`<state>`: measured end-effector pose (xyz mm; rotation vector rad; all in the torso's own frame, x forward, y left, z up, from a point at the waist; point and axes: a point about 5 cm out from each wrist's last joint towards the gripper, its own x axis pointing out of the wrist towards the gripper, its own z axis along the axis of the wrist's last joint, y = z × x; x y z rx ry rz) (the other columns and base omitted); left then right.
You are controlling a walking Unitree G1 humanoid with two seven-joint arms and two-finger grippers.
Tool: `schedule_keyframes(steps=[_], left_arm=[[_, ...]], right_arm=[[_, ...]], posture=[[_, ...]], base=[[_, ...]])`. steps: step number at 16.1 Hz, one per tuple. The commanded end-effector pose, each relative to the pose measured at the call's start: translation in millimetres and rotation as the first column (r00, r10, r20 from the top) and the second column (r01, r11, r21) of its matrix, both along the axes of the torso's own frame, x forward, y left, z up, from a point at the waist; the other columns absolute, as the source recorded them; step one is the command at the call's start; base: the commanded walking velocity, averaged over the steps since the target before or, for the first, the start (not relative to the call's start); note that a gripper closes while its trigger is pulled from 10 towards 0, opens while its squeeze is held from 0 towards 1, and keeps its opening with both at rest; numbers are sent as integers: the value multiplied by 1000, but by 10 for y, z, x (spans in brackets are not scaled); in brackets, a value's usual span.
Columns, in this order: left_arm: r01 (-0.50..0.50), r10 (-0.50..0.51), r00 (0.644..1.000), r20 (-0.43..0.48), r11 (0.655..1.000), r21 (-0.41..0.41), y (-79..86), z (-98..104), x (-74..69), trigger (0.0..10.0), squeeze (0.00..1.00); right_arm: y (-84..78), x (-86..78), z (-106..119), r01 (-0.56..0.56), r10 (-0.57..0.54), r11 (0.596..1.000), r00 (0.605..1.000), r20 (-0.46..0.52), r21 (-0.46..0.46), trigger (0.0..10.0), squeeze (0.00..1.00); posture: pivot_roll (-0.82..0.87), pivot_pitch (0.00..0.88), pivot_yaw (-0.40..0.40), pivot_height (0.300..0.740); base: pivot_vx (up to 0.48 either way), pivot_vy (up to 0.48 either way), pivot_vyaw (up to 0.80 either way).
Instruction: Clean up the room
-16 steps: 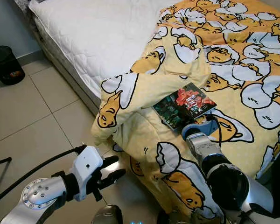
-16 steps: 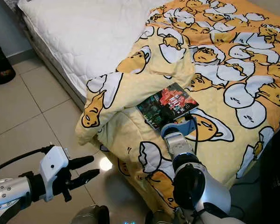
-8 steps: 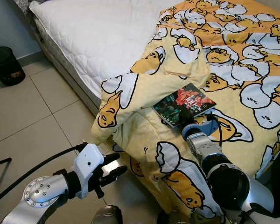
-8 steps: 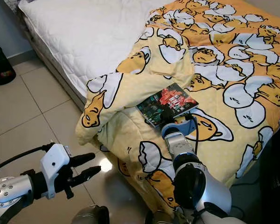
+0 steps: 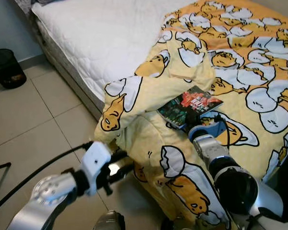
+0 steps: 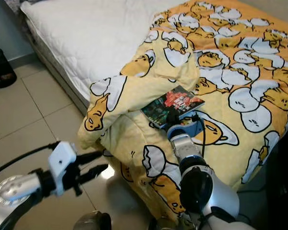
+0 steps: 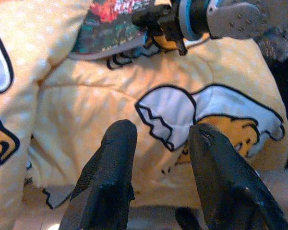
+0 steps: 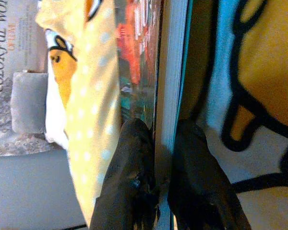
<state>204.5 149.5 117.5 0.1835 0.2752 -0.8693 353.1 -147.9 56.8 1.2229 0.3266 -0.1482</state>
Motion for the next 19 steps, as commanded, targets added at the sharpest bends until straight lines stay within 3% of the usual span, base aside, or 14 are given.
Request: schedule_keyframes(steps=[1,4,6,7,9,10,11,12,14,16,17,19], left_arm=[[-26,26,999,23,1000,-9,-32,-11,52,10000,412],[-167,172,982,78,984,-69,-84,-16,214,10000,412],[-263,268,957,110,963,-54,-60,-5,335,10000,408],[-364,369,913,176,929,-63,-3,64,449,10000,404],[-408,413,889,198,910,-68,22,94,491,10000,392],[-439,443,874,200,896,-65,43,94,519,10000,384],[-463,462,859,219,885,-50,77,85,534,10000,361],[-480,476,848,234,876,-45,102,87,539,10000,345],[-559,558,795,239,826,-69,197,69,554,10000,345],[-583,582,780,229,809,-72,212,35,554,10000,345],[-582,579,788,210,811,-54,189,2,524,10000,341],[-568,552,796,248,823,-11,186,-14,550,10000,298]], right_arm=[[-79,73,121,-14,18,998,998,57,-62,0,0],[-236,91,211,-67,102,970,985,141,-235,0,0],[-417,58,248,-52,127,928,975,181,-369,0,0],[-615,-26,293,-17,141,874,966,219,-485,0,0],[-679,-111,343,2,154,837,959,238,-547,0,0],[-656,-194,396,1,201,781,946,253,-625,5412,0],[-569,-307,445,4,254,723,928,272,-691,10000,0],[-522,-369,481,17,264,706,921,286,-708,10000,0],[-340,-544,496,-2,290,602,932,217,-798,10000,0],[-289,-604,419,13,242,541,955,170,-841,10000,0],[-259,-630,394,12,213,529,966,147,-849,10000,0],[-171,-636,397,-23,215,571,969,123,-820,10000,0]], posture=[[203,0,-46,740],[144,0,-38,740],[115,0,-32,740],[95,0,-22,740],[85,0,-12,740],[85,0,-11,740],[88,0,-19,740],[83,0,-19,740],[67,0,-30,740],[77,0,-36,740],[94,0,-48,740],[109,0,-58,740]], base=[[0,0,0],[0,0,0],[0,0,0],[0,0,0],[0,0,0],[0,0,0],[0,0,0],[0,0,0],[0,0,-400],[0,0,-800],[0,0,-800],[0,0,-788]])
